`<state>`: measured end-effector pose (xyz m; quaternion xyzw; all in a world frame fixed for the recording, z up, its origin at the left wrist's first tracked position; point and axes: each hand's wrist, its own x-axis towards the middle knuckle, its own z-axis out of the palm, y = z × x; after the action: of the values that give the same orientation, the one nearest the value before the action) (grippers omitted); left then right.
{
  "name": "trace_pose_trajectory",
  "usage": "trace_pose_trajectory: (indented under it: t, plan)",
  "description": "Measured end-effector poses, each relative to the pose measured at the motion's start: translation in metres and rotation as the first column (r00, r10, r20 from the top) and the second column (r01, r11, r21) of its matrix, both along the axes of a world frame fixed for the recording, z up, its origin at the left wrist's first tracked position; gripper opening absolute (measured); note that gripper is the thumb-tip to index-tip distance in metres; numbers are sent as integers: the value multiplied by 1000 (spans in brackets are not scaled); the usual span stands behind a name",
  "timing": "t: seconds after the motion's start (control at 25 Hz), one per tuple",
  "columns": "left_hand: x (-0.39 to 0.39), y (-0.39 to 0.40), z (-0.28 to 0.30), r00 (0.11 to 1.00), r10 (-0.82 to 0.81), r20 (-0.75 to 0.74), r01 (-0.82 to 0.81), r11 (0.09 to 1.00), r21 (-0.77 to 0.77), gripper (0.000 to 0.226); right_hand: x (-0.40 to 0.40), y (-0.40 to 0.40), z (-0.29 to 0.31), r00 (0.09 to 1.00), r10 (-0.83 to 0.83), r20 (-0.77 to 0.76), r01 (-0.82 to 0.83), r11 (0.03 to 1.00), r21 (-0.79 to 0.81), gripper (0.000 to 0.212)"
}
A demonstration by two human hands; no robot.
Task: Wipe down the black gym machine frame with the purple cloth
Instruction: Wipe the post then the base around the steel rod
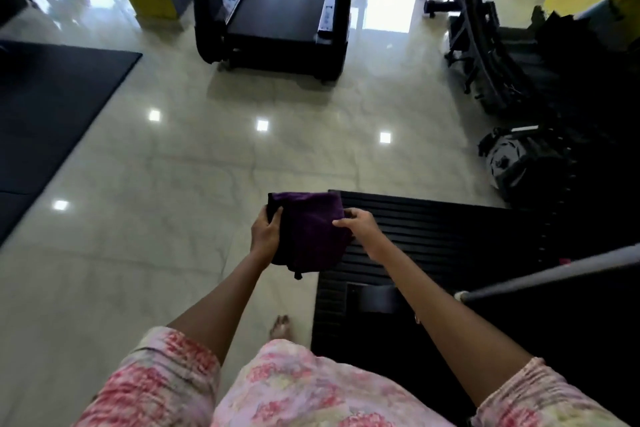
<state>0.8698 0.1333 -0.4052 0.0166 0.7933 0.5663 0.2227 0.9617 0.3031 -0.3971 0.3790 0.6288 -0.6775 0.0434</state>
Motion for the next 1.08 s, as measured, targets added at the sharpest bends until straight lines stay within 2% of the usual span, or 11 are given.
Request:
trace_pose_trajectory:
  t: [0.12,0.24,0.4,0.6,0.76,0.92,1.08]
  plan:
    - [-89,18,3,996,-81,-27,80,996,-34,28,-66,7,16,998,-45,-35,45,999,15,20]
    - [-148,58,9,986,-157,-52,154,986,-67,30,-111,34,26,991,-129,-31,131,990,54,29]
    - [-212,147,18,944,-313,-102,308,950,-55,32,-160,110,21,965,-262,-35,263,964,41,35]
    - [-282,280,19,878,-464,-121,458,886,-77,31,-208,224,21,917,-394,-57,395,919,7,32]
    - [-306,409,37,759,-637,-133,634,770,-68,31,-214,313,33,822,-563,-89,564,826,-16,29]
    - [-294,504,44,639,-762,-108,763,645,-40,32,-193,376,39,681,-729,-62,731,683,-3,25]
    - [-274,611,39,390,-918,-73,916,395,-65,32,-164,429,37,456,-887,-68,888,459,-28,24]
